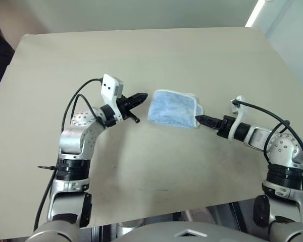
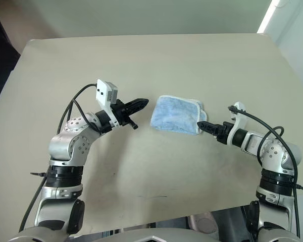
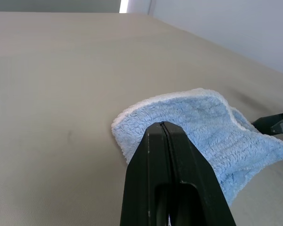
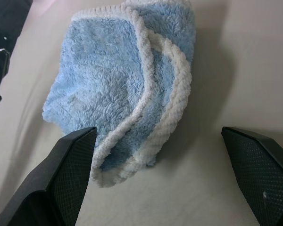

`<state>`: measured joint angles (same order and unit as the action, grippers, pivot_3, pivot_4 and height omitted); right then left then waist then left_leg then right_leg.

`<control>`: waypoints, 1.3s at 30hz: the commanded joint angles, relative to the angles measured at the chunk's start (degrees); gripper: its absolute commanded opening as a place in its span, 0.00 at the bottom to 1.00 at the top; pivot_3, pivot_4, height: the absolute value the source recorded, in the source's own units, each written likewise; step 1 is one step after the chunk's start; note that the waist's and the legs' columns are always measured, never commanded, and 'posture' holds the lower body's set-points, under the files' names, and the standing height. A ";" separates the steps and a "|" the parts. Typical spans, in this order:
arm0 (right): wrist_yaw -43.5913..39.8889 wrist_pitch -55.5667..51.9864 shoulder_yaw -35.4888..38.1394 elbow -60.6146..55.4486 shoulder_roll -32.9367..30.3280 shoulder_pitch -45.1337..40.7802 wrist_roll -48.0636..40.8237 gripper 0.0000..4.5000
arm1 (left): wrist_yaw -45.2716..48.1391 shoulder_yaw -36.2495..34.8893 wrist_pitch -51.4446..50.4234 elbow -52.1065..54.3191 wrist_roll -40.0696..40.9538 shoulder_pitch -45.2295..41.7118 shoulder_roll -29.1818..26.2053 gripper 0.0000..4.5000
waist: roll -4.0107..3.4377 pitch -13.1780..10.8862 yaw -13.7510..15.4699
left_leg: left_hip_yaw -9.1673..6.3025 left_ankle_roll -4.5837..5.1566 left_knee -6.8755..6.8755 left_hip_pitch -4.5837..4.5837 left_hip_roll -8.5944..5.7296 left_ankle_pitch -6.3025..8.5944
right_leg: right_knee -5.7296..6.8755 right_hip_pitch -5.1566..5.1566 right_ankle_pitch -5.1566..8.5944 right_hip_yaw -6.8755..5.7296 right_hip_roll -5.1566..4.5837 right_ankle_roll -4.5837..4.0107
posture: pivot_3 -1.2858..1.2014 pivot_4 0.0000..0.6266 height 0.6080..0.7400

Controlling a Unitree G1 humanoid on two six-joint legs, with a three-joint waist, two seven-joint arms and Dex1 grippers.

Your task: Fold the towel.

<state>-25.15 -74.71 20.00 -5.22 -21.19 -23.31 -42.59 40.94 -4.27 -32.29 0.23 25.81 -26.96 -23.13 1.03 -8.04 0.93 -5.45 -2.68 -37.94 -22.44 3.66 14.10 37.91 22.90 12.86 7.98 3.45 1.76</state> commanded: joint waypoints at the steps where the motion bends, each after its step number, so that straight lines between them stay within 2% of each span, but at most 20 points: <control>1: 1.17 -1.93 0.18 -1.89 1.61 -0.85 -2.39 0.99 | 0.31 -0.08 0.75 2.30 0.85 -0.04 0.18 0.00 | 0.00 0.00 -0.07 | -0.01 0.01 0.00 0.00 0.03 0.00 | 0.00 0.01 -0.02 -0.01 0.05 -0.02 | 0.52 0.24 1.00; 17: 4.41 0.25 -1.89 5.92 8.82 -9.45 -1.08 0.99 | -0.15 0.25 1.07 2.69 0.56 0.04 1.02 0.00 | 0.00 0.00 -0.52 | -0.18 0.04 0.06 0.01 0.08 0.02 | 0.03 0.18 -0.15 0.02 0.20 -0.16 | 0.52 0.24 1.00; 21: 5.23 0.76 -0.77 7.92 9.19 -10.34 -1.50 0.80 | -0.32 -0.02 1.01 3.12 0.63 0.42 0.89 0.00 | 0.00 0.00 -0.52 | -0.22 0.04 0.12 -0.01 0.09 0.02 | 0.03 0.22 -0.16 0.04 0.19 -0.21 | 0.52 0.24 1.00; 31: 7.63 -0.36 3.09 7.83 9.30 -9.75 -3.19 0.01 | -0.65 -0.40 1.01 3.40 0.64 1.00 0.61 0.00 | 0.00 0.00 -0.53 | -0.22 0.04 0.28 -0.01 0.10 0.02 | 0.03 0.26 -0.13 0.06 0.18 -0.26 | 0.52 0.24 1.00; 39: 12.43 -0.93 11.42 5.55 8.50 -9.82 -6.40 0.00 | -0.45 -0.33 1.11 3.00 0.58 0.85 0.53 0.00 | 0.00 0.00 -0.45 | -0.22 0.04 0.29 -0.01 0.09 0.02 | 0.02 0.26 -0.13 0.07 0.16 -0.26 | 0.52 0.24 1.00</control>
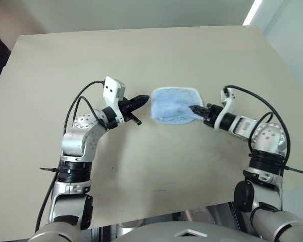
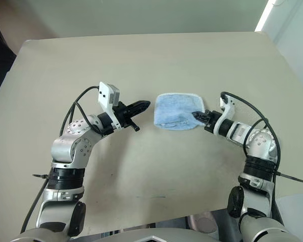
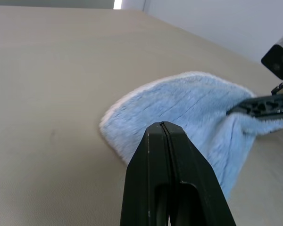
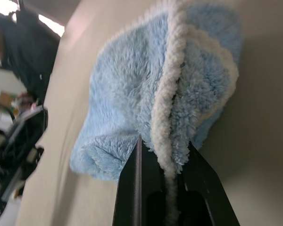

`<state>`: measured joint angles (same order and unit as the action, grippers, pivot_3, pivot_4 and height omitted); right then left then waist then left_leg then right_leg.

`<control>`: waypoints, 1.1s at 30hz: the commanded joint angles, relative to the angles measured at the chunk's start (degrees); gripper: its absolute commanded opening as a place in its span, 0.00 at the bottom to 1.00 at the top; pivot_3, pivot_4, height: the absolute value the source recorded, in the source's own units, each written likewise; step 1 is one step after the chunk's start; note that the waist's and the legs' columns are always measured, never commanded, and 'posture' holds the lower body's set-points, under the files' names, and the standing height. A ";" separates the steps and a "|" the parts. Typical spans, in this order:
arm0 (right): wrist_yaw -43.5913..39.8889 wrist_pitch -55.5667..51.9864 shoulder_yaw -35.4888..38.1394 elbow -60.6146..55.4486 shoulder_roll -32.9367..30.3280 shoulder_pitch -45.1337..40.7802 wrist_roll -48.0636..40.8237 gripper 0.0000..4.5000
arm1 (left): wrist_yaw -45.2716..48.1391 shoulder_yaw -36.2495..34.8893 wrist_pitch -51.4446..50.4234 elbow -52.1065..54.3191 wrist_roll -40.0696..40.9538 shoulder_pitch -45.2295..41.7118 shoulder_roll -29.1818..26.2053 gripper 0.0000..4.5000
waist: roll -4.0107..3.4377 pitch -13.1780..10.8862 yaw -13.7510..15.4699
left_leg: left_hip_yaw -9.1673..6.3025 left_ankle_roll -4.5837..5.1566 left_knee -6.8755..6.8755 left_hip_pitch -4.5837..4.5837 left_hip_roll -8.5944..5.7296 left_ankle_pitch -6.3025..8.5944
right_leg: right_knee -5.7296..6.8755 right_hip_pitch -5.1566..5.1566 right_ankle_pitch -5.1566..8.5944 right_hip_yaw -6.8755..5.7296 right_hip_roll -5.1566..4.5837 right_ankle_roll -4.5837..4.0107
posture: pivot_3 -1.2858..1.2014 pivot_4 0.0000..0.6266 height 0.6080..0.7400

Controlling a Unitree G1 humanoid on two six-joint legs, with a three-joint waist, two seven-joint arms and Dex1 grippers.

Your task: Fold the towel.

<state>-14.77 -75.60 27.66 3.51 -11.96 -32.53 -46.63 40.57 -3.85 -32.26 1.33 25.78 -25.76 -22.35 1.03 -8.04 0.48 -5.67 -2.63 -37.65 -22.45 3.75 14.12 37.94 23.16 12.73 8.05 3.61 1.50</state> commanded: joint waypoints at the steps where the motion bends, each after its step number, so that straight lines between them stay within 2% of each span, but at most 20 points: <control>1: 2.56 -0.04 4.25 -3.38 -0.81 -0.62 -2.65 0.00 | -0.07 -0.74 1.08 1.90 0.61 -0.33 -0.26 0.00 | 0.00 0.00 0.00 | 0.00 0.00 0.00 0.00 0.00 0.00 | 0.00 0.00 0.00 0.00 0.00 0.00 | 0.52 0.24 1.00; 3: 3.54 0.30 5.50 -3.85 -1.21 -0.79 -3.04 0.00 | -0.06 -0.73 1.10 1.92 0.58 -0.30 -0.29 0.00 | 0.00 0.00 -0.02 | 0.00 0.00 0.01 0.00 0.01 0.00 | 0.00 0.01 0.00 0.00 0.01 0.00 | 0.52 0.24 1.00; 7: 9.05 4.54 15.59 -3.60 -9.08 -3.66 -2.34 0.00 | 0.27 -0.83 1.21 1.62 0.53 -0.13 -0.58 0.00 | -0.07 -0.04 0.45 | -0.02 0.00 0.01 -0.04 -0.01 0.00 | 0.00 0.01 0.02 0.00 -0.04 0.02 | 0.52 0.24 1.00; 10: 11.05 5.33 17.57 -2.74 -11.61 -4.15 -2.66 0.00 | 0.44 -0.70 1.32 1.41 0.51 -0.13 -0.64 0.00 | -0.02 -0.01 0.64 | -0.05 0.00 0.05 -0.07 0.03 0.00 | 0.00 0.00 0.08 0.02 -0.35 0.17 | 0.52 0.24 1.00; 14: 11.96 5.49 17.66 -2.51 -11.89 -4.17 -3.48 0.00 | 0.46 -0.68 1.34 1.39 0.54 -0.13 -0.68 0.00 | -0.01 0.00 -0.18 | 0.08 0.10 0.04 -0.04 -0.04 0.06 | -0.02 0.01 0.08 0.03 -0.27 0.19 | 0.52 0.24 1.00; 17: 17.12 8.29 23.59 -1.92 -15.70 -3.42 -1.12 0.00 | 1.03 0.05 1.94 -0.32 0.25 -1.21 -0.09 0.00 | -0.07 -0.03 -0.06 | 0.05 0.10 0.07 -0.05 -0.05 0.06 | 0.00 0.05 0.06 0.04 -0.12 0.17 | 0.52 0.24 1.00; 20: 22.92 8.39 26.73 -1.19 -14.47 -2.32 -0.89 0.00 | 1.43 0.69 2.47 -1.44 0.03 -1.80 0.49 0.00 | -0.10 -0.02 0.30 | -0.14 0.14 0.15 -0.04 0.07 0.04 | 0.03 0.00 0.11 0.06 -0.20 0.25 | 0.52 0.24 1.00; 27: 32.08 8.23 26.78 -2.69 -9.78 2.42 2.00 0.00 | 1.64 1.21 2.81 -1.65 -0.24 -2.18 1.00 0.00 | -0.14 0.00 0.11 | -0.12 0.22 0.13 -0.04 0.06 0.09 | 0.02 0.02 0.11 0.04 -0.35 0.29 | 0.52 0.24 1.00; 33: 35.75 6.71 28.29 -3.79 -8.20 2.70 0.08 0.00 | 1.60 1.06 2.85 -1.19 -0.32 -1.64 0.88 0.00 | -0.33 0.03 0.04 | -0.09 0.23 0.12 -0.04 -0.01 0.09 | 0.01 0.01 0.10 0.05 -0.47 0.35 | 0.52 0.24 1.00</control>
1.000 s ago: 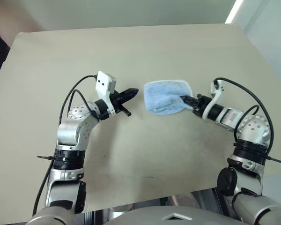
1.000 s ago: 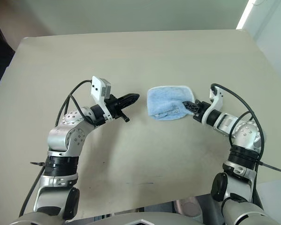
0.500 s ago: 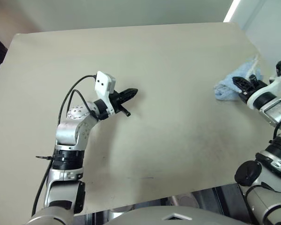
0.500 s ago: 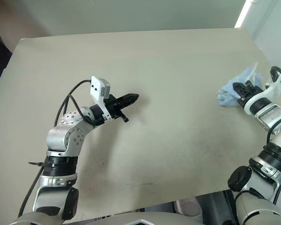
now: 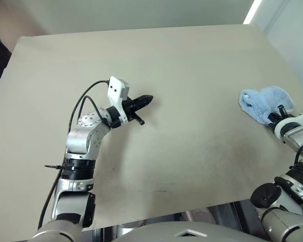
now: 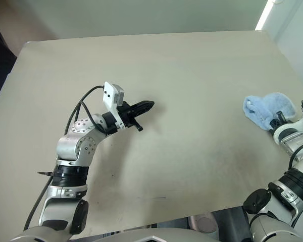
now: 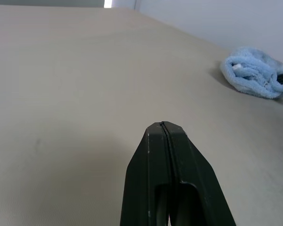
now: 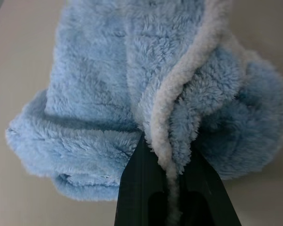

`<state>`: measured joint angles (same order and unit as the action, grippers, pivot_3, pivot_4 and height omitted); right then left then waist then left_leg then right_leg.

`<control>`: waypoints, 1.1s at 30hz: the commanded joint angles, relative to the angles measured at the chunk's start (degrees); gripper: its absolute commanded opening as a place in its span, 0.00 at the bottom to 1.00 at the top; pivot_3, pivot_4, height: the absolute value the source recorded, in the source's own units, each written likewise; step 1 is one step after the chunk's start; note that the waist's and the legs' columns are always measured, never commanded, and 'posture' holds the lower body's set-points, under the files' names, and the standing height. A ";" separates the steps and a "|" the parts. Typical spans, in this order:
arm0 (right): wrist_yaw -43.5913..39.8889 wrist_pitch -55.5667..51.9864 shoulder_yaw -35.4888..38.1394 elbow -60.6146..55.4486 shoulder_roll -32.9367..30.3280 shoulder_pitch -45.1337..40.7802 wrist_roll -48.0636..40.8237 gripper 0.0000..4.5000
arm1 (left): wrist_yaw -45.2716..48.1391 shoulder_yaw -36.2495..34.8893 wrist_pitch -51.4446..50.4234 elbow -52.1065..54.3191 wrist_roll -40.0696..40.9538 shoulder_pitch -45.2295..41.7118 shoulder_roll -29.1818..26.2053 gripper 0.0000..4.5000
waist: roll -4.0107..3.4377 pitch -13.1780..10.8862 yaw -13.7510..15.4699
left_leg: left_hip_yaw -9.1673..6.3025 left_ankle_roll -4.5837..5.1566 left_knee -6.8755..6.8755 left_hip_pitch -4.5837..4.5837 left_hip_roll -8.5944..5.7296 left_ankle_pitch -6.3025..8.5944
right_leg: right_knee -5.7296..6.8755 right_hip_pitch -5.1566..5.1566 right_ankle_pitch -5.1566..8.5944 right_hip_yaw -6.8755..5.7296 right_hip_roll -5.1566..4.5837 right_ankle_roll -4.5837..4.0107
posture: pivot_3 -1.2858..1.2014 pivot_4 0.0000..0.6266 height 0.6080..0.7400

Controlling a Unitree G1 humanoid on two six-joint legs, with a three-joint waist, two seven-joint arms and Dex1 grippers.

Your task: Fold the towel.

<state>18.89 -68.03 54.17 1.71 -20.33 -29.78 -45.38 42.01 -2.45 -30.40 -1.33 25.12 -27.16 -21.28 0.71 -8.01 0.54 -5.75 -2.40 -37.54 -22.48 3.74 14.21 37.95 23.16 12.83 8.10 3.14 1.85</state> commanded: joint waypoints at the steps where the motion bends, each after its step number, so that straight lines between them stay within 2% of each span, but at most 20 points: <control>1: 2.36 -1.05 1.85 -2.12 0.29 -0.04 -1.47 0.00 | 0.16 -0.35 0.98 1.48 0.34 -0.22 -0.19 0.00 | 0.00 0.00 0.02 | 0.00 0.00 -0.01 0.00 0.00 0.00 | 0.00 0.00 0.00 0.00 -0.01 0.00 | 0.52 0.24 1.00; 2: 2.59 -1.15 1.90 -2.20 0.35 -0.02 -1.72 0.00 | 0.15 -0.36 0.98 1.49 0.34 -0.21 -0.20 0.00 | 0.00 0.00 0.06 | 0.00 0.00 -0.01 0.00 -0.01 0.00 | 0.00 0.00 0.00 0.00 -0.01 0.01 | 0.52 0.24 1.00; 5: 4.25 -3.09 3.34 -4.46 2.28 -0.15 -4.54 0.17 | -0.01 -0.35 1.06 1.34 0.33 -0.29 0.00 0.00 | 0.00 0.00 0.05 | 0.00 0.00 -0.01 0.00 -0.02 0.00 | 0.00 -0.01 0.01 0.00 -0.01 0.01 | 0.52 0.24 1.00; 15: 4.86 -5.07 2.57 -7.66 3.11 -0.16 -9.09 0.96 | 0.07 0.08 1.53 0.77 0.07 -0.38 0.73 0.00 | 0.00 0.00 -0.03 | 0.01 0.00 -0.01 0.00 -0.04 0.00 | 0.00 0.01 0.02 0.00 -0.01 0.02 | 0.52 0.24 1.00; 16: 5.01 -4.84 2.43 -8.07 3.15 -0.06 -9.20 0.99 | 0.10 0.05 1.53 0.79 0.08 -0.36 0.73 0.00 | 0.00 0.00 -0.03 | 0.01 0.01 -0.01 0.00 -0.04 0.00 | 0.00 0.01 0.02 0.00 -0.01 0.02 | 0.52 0.24 1.00; 25: 7.48 -0.09 1.57 -15.91 6.60 1.37 -11.33 0.99 | 0.23 0.05 1.49 1.07 0.17 -0.03 0.75 0.00 | -0.01 0.00 -0.05 | 0.01 0.01 0.01 0.00 -0.03 0.01 | 0.00 0.04 0.02 0.00 0.00 0.03 | 0.52 0.24 1.00; 30: 5.49 -0.57 -3.61 -24.37 7.86 6.60 -15.15 0.99 | 0.39 0.02 1.60 0.99 0.16 0.09 0.70 0.00 | -0.01 0.00 -0.08 | 0.01 0.01 0.02 0.00 -0.05 0.01 | 0.00 0.04 0.03 -0.06 0.00 0.04 | 0.52 0.24 1.00; 33: 2.93 1.91 -8.14 -28.42 6.03 11.16 -12.98 0.99 | 0.50 0.03 1.72 0.74 0.12 0.03 0.73 0.00 | -0.01 0.00 -0.08 | 0.03 0.01 0.02 -0.01 -0.09 0.01 | 0.00 0.02 0.07 -0.07 0.00 0.11 | 0.52 0.24 1.00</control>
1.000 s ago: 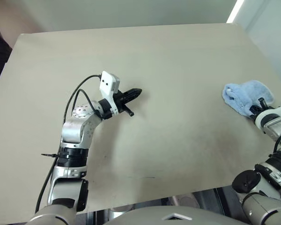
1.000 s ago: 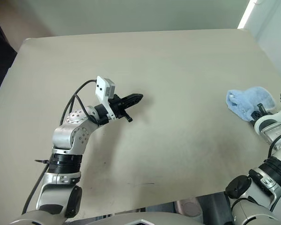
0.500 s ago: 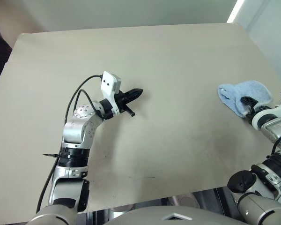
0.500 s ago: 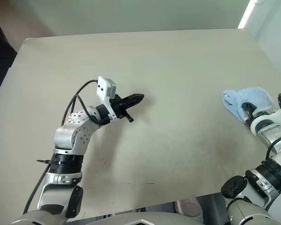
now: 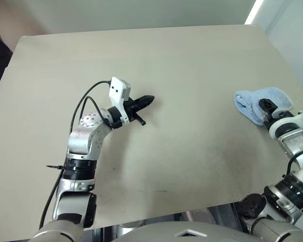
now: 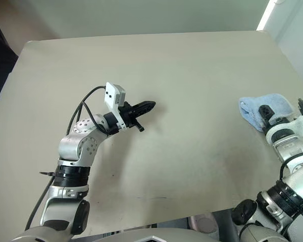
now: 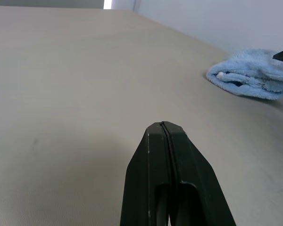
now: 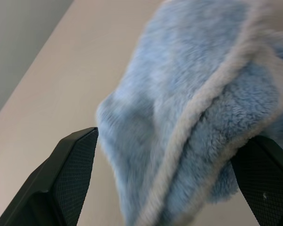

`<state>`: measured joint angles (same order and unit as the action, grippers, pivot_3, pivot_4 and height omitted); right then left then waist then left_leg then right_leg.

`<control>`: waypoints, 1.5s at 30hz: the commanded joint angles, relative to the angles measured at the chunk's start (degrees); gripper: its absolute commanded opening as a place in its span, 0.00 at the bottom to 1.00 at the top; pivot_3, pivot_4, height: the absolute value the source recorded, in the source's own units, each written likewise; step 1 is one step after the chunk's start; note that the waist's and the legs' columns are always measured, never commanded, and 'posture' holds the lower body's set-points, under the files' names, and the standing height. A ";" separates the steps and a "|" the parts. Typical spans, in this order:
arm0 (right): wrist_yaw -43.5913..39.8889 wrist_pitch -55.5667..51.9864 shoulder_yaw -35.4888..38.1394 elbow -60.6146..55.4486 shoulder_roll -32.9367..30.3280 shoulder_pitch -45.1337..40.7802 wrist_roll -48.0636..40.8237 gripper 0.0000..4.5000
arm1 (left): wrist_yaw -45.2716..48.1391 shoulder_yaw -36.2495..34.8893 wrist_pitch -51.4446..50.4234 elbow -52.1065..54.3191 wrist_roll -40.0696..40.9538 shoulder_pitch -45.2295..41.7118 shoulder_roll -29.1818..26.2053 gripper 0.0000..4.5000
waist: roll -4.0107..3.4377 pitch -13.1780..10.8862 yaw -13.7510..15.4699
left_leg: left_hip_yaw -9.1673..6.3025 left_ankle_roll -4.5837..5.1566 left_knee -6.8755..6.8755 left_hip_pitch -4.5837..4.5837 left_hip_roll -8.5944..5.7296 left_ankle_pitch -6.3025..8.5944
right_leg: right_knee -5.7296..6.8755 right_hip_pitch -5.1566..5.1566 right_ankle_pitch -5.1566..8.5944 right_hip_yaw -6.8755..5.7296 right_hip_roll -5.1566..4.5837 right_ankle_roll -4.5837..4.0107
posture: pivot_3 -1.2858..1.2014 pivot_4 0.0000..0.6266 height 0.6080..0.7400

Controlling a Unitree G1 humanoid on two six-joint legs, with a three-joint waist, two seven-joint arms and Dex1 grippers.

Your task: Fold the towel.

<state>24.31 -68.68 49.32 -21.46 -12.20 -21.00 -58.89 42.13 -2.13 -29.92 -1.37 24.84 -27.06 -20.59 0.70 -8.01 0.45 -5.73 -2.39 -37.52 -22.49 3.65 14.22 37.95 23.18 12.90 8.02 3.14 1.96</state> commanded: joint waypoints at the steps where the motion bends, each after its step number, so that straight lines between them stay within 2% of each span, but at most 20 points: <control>1: -3.19 4.33 -4.72 -6.39 -2.82 3.45 2.40 0.99 | 0.45 -0.25 1.29 0.63 0.39 -0.15 0.06 0.00 | 0.00 0.00 0.02 | 0.00 0.00 -0.01 0.00 0.00 0.00 | 0.00 -0.01 0.01 0.01 0.00 0.02 | 0.52 0.24 1.00; 5: -7.11 11.25 -10.48 -8.71 -6.68 4.71 8.31 0.99 | 0.61 0.06 1.54 0.07 0.29 -0.58 0.33 0.00 | 0.00 0.00 -0.06 | 0.04 0.00 -0.09 0.00 -0.06 0.00 | 0.00 -0.04 0.04 0.02 -0.10 0.11 | 0.52 0.24 1.00; 8: -11.91 13.59 -15.13 -9.31 -9.46 4.74 9.55 0.99 | 0.69 0.23 1.73 -0.32 0.24 -0.91 0.44 0.00 | 0.01 0.00 -0.11 | 0.08 0.01 -0.14 0.00 -0.07 0.00 | 0.00 -0.09 -0.01 0.04 -0.12 0.18 | 0.52 0.24 1.00; 14: -27.37 12.20 -28.62 -11.00 -17.54 5.28 8.91 0.99 | 1.19 0.21 2.01 -0.64 0.30 -0.91 -0.05 0.00 | 0.01 0.00 -0.11 | 0.18 0.02 -0.33 -0.01 -0.10 0.01 | 0.00 -0.14 -0.03 -0.07 0.02 0.22 | 0.52 0.24 1.00; 19: -36.11 13.81 -38.00 -7.92 -20.41 3.09 11.72 0.99 | 2.15 0.32 1.64 0.27 0.13 0.21 -1.45 0.00 | 0.01 0.01 -0.12 | 0.20 0.01 -0.47 -0.01 -0.40 0.01 | -0.02 -0.25 0.04 -0.02 0.25 0.33 | 0.52 0.24 1.00; 25: -41.80 16.11 -45.78 -4.22 -20.93 1.50 17.21 0.99 | 2.29 -1.67 1.11 2.38 0.55 3.36 -5.16 0.00 | 0.01 0.01 -0.12 | 0.14 0.01 -0.44 -0.01 -0.49 0.01 | -0.02 -0.22 0.04 0.00 0.02 0.37 | 0.52 0.24 1.00; 28: -43.45 17.04 -46.92 -3.68 -20.60 1.31 18.63 0.99 | 1.99 -2.18 0.85 3.08 0.99 4.18 -5.82 0.00 | 0.01 0.00 0.02 | 0.12 0.01 -0.42 -0.03 -0.48 0.01 | -0.02 -0.21 0.05 0.01 -0.08 0.35 | 0.52 0.24 1.00; 32: -48.32 20.50 -53.99 -0.73 -19.12 -0.81 22.85 0.99 | 4.01 -3.89 -1.11 7.67 2.48 10.29 -9.30 0.00 | 0.04 0.02 -0.38 | 0.11 0.02 -0.41 -0.04 -0.50 0.01 | -0.03 -0.20 0.09 -0.01 -0.28 0.34 | 0.52 0.24 1.00; 36: -53.33 25.69 -58.00 3.00 -19.52 -1.12 27.75 0.99 | 6.59 -5.47 -3.13 11.46 5.18 15.18 -12.90 0.00 | 0.07 0.03 -0.59 | 0.10 0.03 -0.36 -0.04 -0.55 0.03 | -0.02 -0.11 0.12 -0.04 -0.31 0.30 | 0.52 0.24 1.00; 45: -59.37 33.32 -59.83 9.81 -18.07 -3.15 34.51 0.99 | 9.02 -10.95 -3.36 13.25 8.88 20.34 -18.07 0.00 | 0.08 0.04 -0.36 | 0.01 0.03 -0.37 -0.17 -0.14 0.03 | 0.02 -0.08 0.40 -0.02 -0.30 -0.56 | 0.52 0.24 1.00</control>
<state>-33.41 -37.77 -10.50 -11.41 -30.09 -23.21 -25.51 50.54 -10.71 -33.76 9.53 32.39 -7.09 -37.64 0.78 -7.97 0.08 -5.71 -2.37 -37.89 -22.68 3.56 14.25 37.98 23.12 13.26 7.98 2.88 1.34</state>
